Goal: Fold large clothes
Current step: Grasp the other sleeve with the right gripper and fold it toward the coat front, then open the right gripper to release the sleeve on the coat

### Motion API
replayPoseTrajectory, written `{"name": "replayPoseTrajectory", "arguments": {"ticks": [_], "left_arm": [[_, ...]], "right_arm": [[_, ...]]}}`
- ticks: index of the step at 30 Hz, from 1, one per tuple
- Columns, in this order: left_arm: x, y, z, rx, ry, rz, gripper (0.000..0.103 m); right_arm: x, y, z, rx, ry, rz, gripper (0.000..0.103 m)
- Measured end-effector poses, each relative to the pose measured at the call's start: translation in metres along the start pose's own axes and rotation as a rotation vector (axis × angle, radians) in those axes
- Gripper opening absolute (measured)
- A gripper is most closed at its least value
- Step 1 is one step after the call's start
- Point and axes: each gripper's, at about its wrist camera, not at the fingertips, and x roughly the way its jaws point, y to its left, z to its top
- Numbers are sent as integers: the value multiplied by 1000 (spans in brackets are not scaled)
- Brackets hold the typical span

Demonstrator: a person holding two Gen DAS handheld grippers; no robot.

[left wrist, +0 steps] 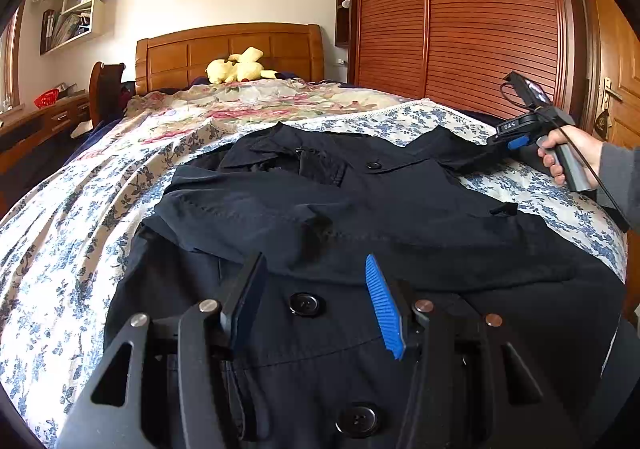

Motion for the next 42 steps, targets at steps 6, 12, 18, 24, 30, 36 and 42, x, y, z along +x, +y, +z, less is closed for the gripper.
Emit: {"name": "replayPoseTrajectory", "arguments": {"ticks": [6,12,18,24,30,36,42], "left_arm": [[0,2,0,-8,3,-9,51],[1,2,0,-8,5,-12,51],[1,2,-1,-4,3,-9,51],[1,1,0,-2,6,-5,51],[1,1,0,-5,6,-6,51],[1,2,0,-5,5,-6,51],[1,2,0,-4,8,-5,51]], "right_arm": [[18,-21,3,101,29,-38,61],[19,-12,6,25,24,-49,4],[-28,21,14,-63,-137,4,2],[-74,79,6,-197,-212,147,1],[-114,147,-38,-370,-222,309,1],[-114,180,-78,-438,-142,376,1],[-100,177,-95,-435,-64,343,5]]}}
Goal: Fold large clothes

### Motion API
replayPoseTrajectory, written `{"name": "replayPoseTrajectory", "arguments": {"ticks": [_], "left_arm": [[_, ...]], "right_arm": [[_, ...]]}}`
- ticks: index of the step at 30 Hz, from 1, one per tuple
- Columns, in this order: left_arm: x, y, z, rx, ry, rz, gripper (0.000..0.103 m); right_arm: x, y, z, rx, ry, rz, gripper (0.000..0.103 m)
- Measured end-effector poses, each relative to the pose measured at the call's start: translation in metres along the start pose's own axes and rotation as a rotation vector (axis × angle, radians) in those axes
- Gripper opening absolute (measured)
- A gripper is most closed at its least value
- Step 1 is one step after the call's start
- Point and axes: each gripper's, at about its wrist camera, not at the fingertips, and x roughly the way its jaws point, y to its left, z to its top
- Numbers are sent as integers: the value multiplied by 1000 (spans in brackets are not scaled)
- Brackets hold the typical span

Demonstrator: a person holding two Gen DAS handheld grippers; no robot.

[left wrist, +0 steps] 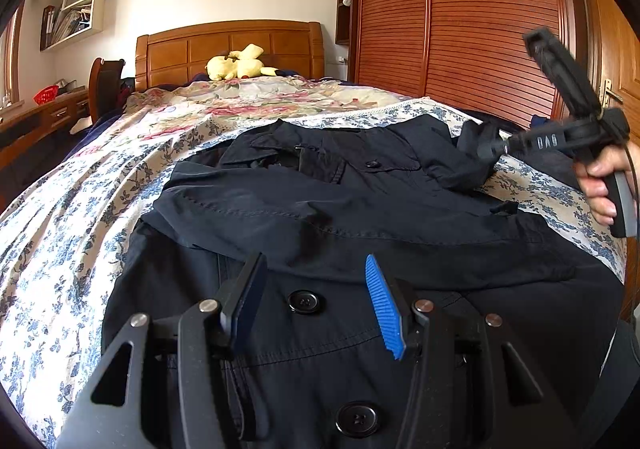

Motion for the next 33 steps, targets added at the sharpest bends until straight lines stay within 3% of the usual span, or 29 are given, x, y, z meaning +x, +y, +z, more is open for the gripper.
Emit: {"name": "replayPoseTrajectory", "arguments": {"ticks": [2,4,7,12,19,26,33], "left_arm": [[0,0,0,0,-1,0,51],[0,0,0,0,0,0,51],[0,0,0,-2,1,-1,51],[0,0,0,-2,0,-1,51],[0,-1,0,-2,3,-1,51],[0,0,0,-2,3,-1,51],[1,-1,-1,-2,6,-6,51]], "right_arm": [[7,-1,-9,3,63,-24,17],[5,-6,-20,19,70,-46,35],[-1,-13,-33,40,73,-46,52],[-22,-29,-34,34,41,-66,56],[-42,-76,-8,90,-50,-172,63],[-9,-120,17,157,-14,-245,64],[42,-151,19,224,59,-276,64]]}}
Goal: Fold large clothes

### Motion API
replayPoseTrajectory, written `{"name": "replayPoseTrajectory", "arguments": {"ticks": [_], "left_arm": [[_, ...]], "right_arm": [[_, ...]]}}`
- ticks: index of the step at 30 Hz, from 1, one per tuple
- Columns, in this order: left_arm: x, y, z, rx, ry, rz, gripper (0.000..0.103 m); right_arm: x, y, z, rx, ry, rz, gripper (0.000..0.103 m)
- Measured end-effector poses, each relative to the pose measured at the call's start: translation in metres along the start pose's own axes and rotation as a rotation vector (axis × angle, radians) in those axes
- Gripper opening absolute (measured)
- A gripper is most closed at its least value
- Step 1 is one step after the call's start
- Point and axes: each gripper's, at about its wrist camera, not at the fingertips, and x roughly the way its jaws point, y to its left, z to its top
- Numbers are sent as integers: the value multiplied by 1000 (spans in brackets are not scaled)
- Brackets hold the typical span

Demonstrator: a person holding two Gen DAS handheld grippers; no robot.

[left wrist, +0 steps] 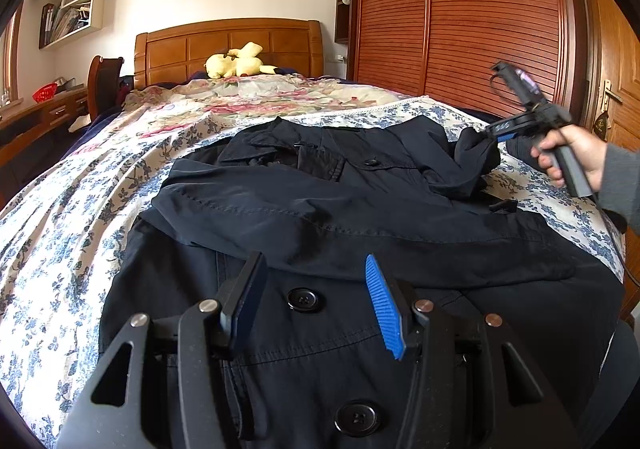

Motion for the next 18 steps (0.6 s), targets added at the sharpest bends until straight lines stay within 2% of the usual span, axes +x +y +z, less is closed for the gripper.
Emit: {"name": "replayPoseTrajectory", "arguments": {"ticks": [10,18], "left_arm": [[1,-1,0,-1,3,-4,51],[2,-1,1,-2,8,-7,51]], "right_arm": [[62,-22,-7,62,103,-57,65],[79,-29,-16,101,130,-48,71]]}}
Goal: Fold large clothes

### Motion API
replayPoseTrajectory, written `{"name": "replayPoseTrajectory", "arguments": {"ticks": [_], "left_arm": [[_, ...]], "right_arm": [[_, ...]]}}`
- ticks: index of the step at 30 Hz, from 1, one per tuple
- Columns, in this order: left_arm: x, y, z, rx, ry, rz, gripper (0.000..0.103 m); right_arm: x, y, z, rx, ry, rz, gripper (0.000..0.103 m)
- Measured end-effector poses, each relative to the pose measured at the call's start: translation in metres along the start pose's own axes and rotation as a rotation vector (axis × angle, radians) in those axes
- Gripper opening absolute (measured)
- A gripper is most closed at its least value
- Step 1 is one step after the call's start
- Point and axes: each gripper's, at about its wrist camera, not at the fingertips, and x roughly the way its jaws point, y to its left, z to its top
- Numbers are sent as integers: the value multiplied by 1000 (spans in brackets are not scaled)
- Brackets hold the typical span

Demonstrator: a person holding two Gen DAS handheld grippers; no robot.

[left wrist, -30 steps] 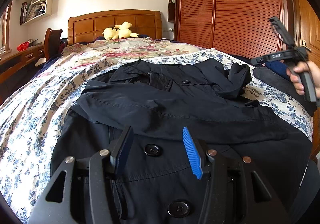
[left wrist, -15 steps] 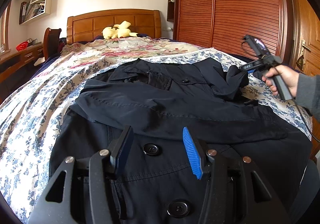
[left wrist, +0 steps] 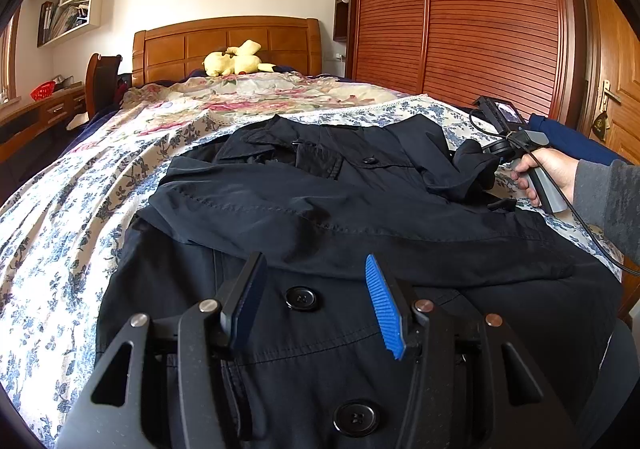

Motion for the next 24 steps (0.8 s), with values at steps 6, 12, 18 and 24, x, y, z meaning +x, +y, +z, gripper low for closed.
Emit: {"name": "replayPoseTrajectory", "arguments": {"ticks": [6,12,18,24], "left_arm": [[0,0,0,2,0,2,51],[0,0,0,3,0,2,51],[-2,0,1,8,-5,7,51],[-15,1,3,5,-7,9,51]], "right_arm": [[0,1,-3,-6,1,6,71],[-2,12,-7,-58,-2,33,46],[-23,24,-11,-121,-47,33,25],[-85,43,-14,-155,-181,68,25]]}}
